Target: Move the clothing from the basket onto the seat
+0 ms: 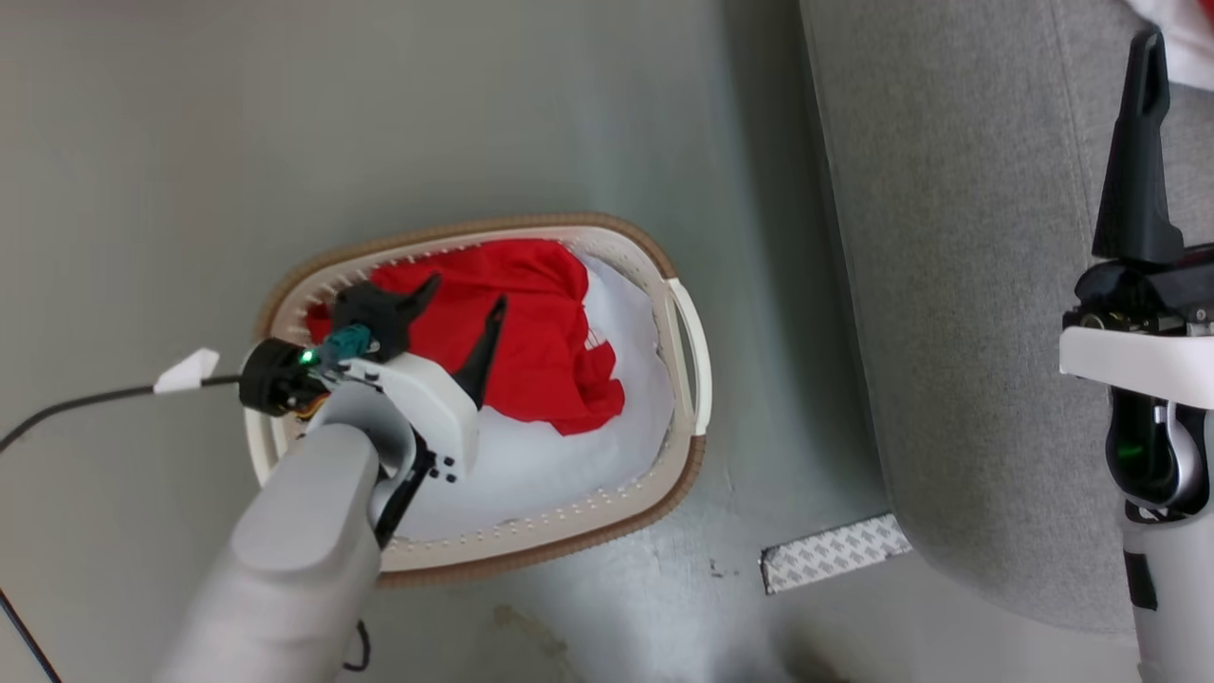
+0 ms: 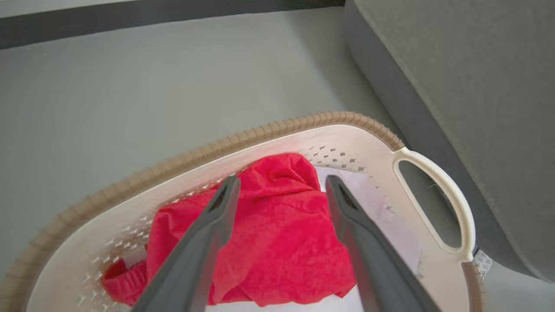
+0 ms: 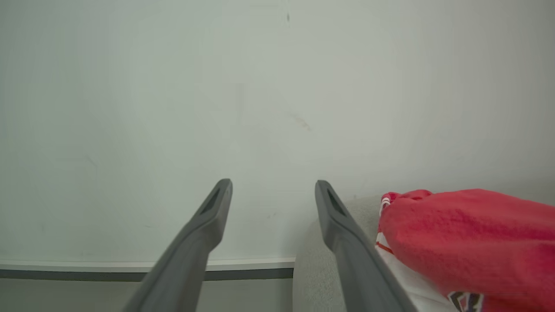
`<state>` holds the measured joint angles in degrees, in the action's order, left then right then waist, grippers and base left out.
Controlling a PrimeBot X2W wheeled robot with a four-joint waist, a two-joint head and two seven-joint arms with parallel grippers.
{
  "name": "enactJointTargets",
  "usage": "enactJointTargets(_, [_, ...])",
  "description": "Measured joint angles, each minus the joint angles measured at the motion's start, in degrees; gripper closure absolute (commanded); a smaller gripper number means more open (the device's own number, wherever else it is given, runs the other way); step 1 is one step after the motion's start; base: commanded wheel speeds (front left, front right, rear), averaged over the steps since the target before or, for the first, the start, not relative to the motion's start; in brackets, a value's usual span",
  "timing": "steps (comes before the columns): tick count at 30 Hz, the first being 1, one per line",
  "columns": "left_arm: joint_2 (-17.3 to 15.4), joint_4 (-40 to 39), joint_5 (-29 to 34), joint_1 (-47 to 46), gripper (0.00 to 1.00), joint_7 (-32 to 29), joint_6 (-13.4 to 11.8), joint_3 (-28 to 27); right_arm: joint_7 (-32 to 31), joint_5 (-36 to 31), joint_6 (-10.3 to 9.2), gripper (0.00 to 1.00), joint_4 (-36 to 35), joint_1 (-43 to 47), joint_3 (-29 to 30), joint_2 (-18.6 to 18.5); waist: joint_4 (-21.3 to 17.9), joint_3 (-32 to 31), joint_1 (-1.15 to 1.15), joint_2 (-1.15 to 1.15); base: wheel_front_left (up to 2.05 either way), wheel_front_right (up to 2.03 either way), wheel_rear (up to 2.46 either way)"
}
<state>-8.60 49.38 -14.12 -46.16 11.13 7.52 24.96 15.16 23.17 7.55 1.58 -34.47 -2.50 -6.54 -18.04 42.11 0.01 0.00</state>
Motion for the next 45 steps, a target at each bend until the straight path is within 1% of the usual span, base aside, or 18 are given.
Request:
enactJointTargets(4, [-0.75, 4.22, -0.45, -2.95, 0.0, -0.86, 0.0, 2.43, -0.01, -0.05, 0.0, 0.0, -0.58, -1.31, -0.66, 1.02, -1.22, 2.19, 0.0, 0.0, 0.0, 0.0, 0.0])
enactJointTargets(11, [-1.19, 11.46, -1.44, -6.9, 0.0, -2.6, 0.0, 4.88, 0.0, 0.02, 0.0, 0.0, -0.91, -2.74, -1.0, 2.03, -4.14, 5.25, 0.0, 0.0, 0.0, 0.0, 0.0])
enactJointTargets(16, [-1.66, 15.68, -1.62, -9.56, 0.0, -3.57, -0.03, 5.34, -0.01, 0.23, 0.0, 0.0, -1.02, -3.15, -1.49, 2.75, -6.15, 7.16, 0.0, 0.0, 0.0, 0.0, 0.0])
enactJointTargets(20, [-2.56, 19.08, -1.41, -11.6, 0.0, -5.56, -0.99, 6.08, -0.01, 0.52, 0.0, 0.0, -1.47, -3.46, -1.62, 3.09, -7.49, 8.8, 0.0, 0.0, 0.0, 0.0, 0.0])
enactJointTargets(25, [-3.07, 21.5, 0.48, -13.68, 0.0, -8.9, -2.03, 8.59, -0.01, 0.57, 0.0, 0.0, -1.89, -3.8, -1.91, 3.36, -8.63, 10.3, 0.0, 0.0, 0.0, 0.0, 0.0])
enactJointTargets(29, [-3.01, 22.74, 1.09, -14.14, 0.0, -12.62, -2.02, 9.82, -0.01, 0.57, 0.0, 0.0, -1.83, -4.09, -1.98, 3.46, -8.9, 10.69, 0.0, 0.0, 0.0, 0.0, 0.0])
enactJointTargets(30, [-3.0, 22.88, 1.1, -14.27, 0.03, -13.17, -2.12, 10.0, -0.01, 0.57, 0.0, 0.0, -1.83, -4.17, -1.99, 3.48, -8.9, 10.68, 0.0, 0.0, 0.0, 0.0, 0.0])
enactJointTargets(31, [-2.98, 22.97, 1.1, -14.4, 0.58, -13.36, -2.27, 10.1, -0.01, 0.57, 0.0, 0.0, -1.83, -4.17, -1.99, 3.48, -8.9, 10.65, -0.01, 0.0, 0.0, 0.0, 0.0])
enactJointTargets(32, [-2.94, 23.05, 1.1, -14.46, 0.96, -13.52, -2.26, 10.14, -0.01, 0.55, 0.0, 0.0, -1.82, -4.17, -1.98, 3.49, -8.89, 10.59, -0.01, 0.0, 0.0, 0.0, 0.0])
enactJointTargets(33, [-2.92, 23.14, 1.1, -14.46, 1.0, -13.47, -2.25, 10.22, -0.01, 0.53, 0.0, 0.0, -1.81, -4.17, -1.97, 3.49, -8.85, 10.52, -0.01, 0.0, 0.0, 0.0, 0.0])
enactJointTargets(41, [-1.48, 23.2, -0.14, -14.19, 1.0, -8.98, -0.97, 10.62, -0.01, -0.25, 0.0, 0.0, -1.32, -4.16, -1.44, 3.53, -7.84, 8.68, -0.01, 0.0, 0.0, 0.0, 0.0])
enactJointTargets(45, [0.51, 23.13, -1.08, -12.73, 1.0, -6.48, -0.47, 11.06, -0.01, -1.1, 0.0, 0.0, -0.68, -3.87, -1.14, 3.32, -7.02, 6.16, -0.01, 0.0, 0.0, 0.0, 0.0])
